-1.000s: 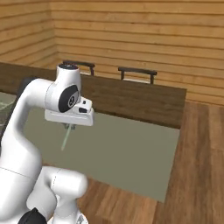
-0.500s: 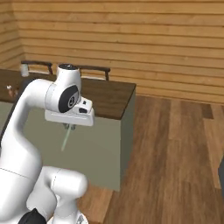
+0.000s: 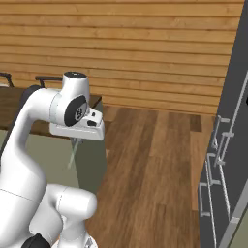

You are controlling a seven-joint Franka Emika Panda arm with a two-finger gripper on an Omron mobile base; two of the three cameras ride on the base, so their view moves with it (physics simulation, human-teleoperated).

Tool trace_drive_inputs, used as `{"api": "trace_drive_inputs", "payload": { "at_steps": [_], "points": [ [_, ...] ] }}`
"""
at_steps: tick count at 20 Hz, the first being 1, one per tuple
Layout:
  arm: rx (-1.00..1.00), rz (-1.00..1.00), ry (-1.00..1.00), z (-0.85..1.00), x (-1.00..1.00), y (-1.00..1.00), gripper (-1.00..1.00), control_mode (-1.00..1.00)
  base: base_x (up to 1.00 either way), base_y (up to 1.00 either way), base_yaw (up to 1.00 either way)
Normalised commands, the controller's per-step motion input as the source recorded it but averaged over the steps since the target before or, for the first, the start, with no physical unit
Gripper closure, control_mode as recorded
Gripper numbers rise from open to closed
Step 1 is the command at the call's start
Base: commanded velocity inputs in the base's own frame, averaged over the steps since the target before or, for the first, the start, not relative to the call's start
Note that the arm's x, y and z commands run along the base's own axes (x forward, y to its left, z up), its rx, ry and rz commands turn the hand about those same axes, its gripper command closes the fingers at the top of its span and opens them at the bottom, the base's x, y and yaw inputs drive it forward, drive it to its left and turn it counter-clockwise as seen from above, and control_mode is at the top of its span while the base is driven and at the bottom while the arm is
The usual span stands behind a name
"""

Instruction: Take a straw from the drawer in front and place it inside the glass cup on the dining counter.

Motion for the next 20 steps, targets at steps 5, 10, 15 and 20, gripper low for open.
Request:
{"api": "trace_drive_inputs", "payload": {
  "at_steps": [5,10,15,20],
  "points": [
    [0.00,0.00,0.00,0.00,0.00,0.00,1.00,1.00,1.00,-0.89,-0.08],
    [0.00,0.00,0.00,0.00,0.00,0.00,1.00,1.00,1.00,-0.31,-0.11],
    [0.00,0.00,0.00,0.00,0.00,0.00,1.00,1.00,1.00,0.05,-0.15],
    [0.00,0.00,0.00,0.00,0.00,0.00,1.00,1.00,1.00,0.25,-0.17]
  ]
}}
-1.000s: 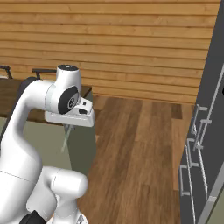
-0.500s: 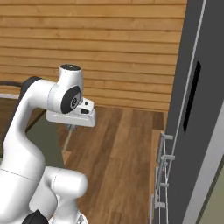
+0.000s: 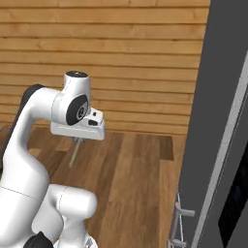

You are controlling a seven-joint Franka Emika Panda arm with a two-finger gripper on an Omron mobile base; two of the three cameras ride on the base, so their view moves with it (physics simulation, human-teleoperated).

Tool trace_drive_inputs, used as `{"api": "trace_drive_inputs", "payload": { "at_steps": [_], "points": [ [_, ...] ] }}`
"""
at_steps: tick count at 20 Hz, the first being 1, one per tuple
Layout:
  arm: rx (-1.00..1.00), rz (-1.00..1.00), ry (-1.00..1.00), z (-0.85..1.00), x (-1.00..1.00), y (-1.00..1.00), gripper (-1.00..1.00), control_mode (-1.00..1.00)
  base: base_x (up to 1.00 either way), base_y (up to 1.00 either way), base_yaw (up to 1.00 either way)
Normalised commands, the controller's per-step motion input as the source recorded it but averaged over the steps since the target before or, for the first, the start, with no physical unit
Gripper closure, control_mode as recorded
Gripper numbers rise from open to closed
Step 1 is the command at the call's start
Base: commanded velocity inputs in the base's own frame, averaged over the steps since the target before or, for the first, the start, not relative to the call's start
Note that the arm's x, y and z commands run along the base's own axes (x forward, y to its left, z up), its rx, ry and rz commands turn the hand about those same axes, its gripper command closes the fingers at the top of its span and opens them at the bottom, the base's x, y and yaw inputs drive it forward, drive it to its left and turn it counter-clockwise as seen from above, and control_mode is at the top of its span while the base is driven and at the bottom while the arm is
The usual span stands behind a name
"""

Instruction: Take a straw from the drawer in front and place it inside the glass cup on the dining counter.

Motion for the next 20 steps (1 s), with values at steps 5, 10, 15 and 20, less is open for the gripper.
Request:
{"api": "trace_drive_inputs", "payload": {
  "at_steps": [5,10,15,20],
  "points": [
    [0.00,0.00,0.00,0.00,0.00,0.00,1.00,1.00,1.00,0.52,-0.16],
    [0.00,0.00,0.00,0.00,0.00,0.00,1.00,1.00,1.00,0.60,-0.05],
    [0.00,0.00,0.00,0.00,0.00,0.00,1.00,1.00,1.00,0.60,0.00],
    [0.00,0.00,0.00,0.00,0.00,0.00,1.00,1.00,1.00,0.24,0.03]
  ]
}}
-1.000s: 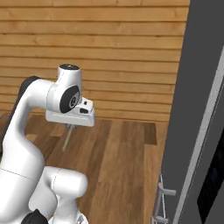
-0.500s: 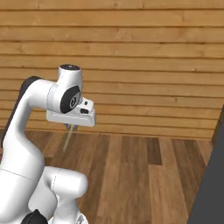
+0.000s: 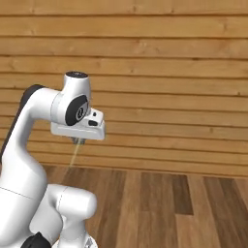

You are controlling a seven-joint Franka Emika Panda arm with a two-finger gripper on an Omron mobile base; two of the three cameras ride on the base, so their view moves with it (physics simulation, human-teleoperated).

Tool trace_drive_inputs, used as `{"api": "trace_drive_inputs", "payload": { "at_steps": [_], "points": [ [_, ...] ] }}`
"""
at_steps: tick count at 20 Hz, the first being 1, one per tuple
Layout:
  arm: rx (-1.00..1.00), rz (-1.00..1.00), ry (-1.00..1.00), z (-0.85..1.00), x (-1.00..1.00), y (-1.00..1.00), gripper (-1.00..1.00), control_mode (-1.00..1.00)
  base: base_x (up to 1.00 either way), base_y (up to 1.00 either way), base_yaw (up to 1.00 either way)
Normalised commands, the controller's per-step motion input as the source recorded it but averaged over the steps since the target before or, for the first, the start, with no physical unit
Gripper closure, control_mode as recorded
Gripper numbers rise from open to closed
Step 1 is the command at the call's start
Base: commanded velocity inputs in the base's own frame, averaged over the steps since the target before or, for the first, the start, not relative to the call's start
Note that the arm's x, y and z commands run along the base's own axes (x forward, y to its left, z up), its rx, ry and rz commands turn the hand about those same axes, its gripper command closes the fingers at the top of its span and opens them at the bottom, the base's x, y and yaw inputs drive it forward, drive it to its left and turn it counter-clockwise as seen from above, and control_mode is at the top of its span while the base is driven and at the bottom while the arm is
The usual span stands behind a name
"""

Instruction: Take a straw from the drawer in front and place it inside the glass cup on the dining counter.

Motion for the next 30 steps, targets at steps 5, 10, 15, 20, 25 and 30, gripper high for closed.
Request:
{"api": "trace_drive_inputs", "payload": {
  "at_steps": [5,10,15,20,25,30],
  "points": [
    [0.00,0.00,0.00,0.00,0.00,0.00,1.00,1.00,1.00,0.00,0.13],
    [0.00,0.00,0.00,0.00,0.00,0.00,1.00,1.00,1.00,0.00,0.33],
    [0.00,0.00,0.00,0.00,0.00,0.00,1.00,1.00,1.00,0.00,0.58],
    [0.00,0.00,0.00,0.00,0.00,0.00,1.00,1.00,0.84,0.00,0.73],
    [0.00,0.00,0.00,0.00,0.00,0.00,1.00,1.00,0.74,-0.01,0.81],
    [0.00,0.00,0.00,0.00,0.00,0.00,1.00,1.00,0.62,0.00,0.85]
  ]
}}
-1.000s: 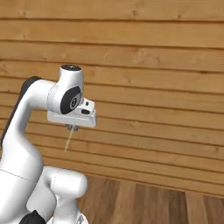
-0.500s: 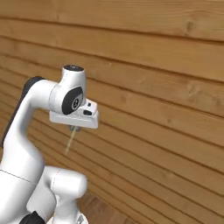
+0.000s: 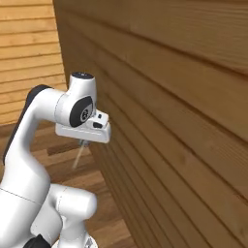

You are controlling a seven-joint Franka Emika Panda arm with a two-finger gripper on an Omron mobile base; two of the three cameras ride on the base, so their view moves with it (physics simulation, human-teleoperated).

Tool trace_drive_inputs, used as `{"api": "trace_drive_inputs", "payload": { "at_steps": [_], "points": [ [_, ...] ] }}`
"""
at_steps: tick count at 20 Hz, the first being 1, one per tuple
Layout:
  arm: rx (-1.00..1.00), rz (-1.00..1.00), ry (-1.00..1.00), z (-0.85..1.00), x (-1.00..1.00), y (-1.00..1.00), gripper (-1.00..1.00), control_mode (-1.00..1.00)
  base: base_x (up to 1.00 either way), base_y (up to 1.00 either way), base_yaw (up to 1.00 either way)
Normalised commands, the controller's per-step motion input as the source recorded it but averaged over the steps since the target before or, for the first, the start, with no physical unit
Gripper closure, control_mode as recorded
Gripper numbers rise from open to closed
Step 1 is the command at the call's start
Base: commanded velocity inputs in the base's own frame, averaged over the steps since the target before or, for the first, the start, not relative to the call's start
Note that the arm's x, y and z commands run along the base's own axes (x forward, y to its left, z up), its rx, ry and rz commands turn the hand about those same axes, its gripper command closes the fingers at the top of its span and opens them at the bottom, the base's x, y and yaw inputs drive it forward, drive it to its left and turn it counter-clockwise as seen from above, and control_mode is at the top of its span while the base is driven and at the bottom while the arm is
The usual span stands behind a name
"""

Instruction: Take a straw from the drawer in front and place it inside the glass cup on the dining counter.

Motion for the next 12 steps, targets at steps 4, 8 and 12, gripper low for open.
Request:
{"api": "trace_drive_inputs", "payload": {
  "at_steps": [4,8,12],
  "points": [
    [0.00,0.00,0.00,0.00,0.00,0.00,1.00,1.00,0.61,-0.05,0.86],
    [0.00,0.00,0.00,0.00,0.00,0.00,1.00,1.00,0.64,-0.09,0.85],
    [0.00,0.00,0.00,0.00,0.00,0.00,1.00,1.00,0.65,-0.21,0.82]
  ]
}}
